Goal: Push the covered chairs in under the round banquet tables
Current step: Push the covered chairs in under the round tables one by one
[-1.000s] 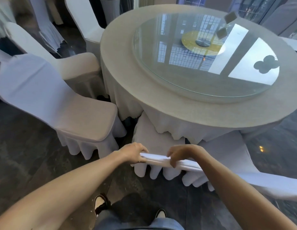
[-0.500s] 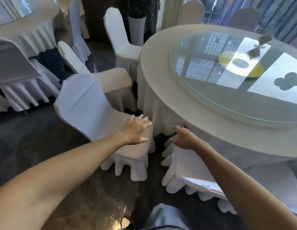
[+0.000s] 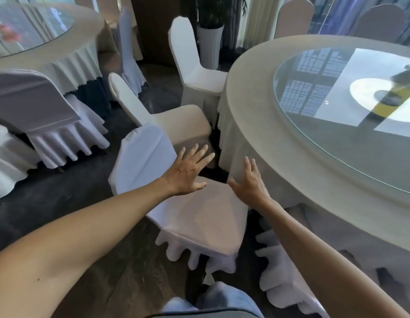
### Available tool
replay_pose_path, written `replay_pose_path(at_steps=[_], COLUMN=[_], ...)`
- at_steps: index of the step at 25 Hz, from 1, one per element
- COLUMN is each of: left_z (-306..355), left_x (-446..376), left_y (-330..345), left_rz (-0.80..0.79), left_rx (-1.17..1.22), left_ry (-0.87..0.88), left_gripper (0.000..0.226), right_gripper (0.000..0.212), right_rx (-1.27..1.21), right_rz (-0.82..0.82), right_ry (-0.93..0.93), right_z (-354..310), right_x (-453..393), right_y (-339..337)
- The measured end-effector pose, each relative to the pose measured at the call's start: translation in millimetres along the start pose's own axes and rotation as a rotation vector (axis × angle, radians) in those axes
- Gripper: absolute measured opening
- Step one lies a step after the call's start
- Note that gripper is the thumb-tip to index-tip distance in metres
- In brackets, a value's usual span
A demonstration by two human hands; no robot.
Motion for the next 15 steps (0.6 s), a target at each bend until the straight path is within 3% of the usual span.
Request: replay_pose_path(at_steps=[9, 15], left_z=[-165, -280], left_x=[-23, -38], left_y=[37, 84], left_rz=[-0.044, -0.182], left_rx=[0.031, -0.022], left_ry=[0.07, 0.309], left_gripper=[0.08, 0.064], right_gripper=[0.092, 0.091], right_rx=[-0.081, -0.188], right_rz=[-0.028, 0.009], right_ry=[0.091, 0.302], right_z=[-94, -162], right_x=[-78, -108], right_y=[106, 216])
Point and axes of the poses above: each hand's wrist, its own x-axis away from the middle knuckle, its own y-axis out of the palm, z = x × y, the point moved 3 cm from there along -x, towards the middle knuckle, and after that the axes turned 5 degrees about -x, right-handed, at the moved point
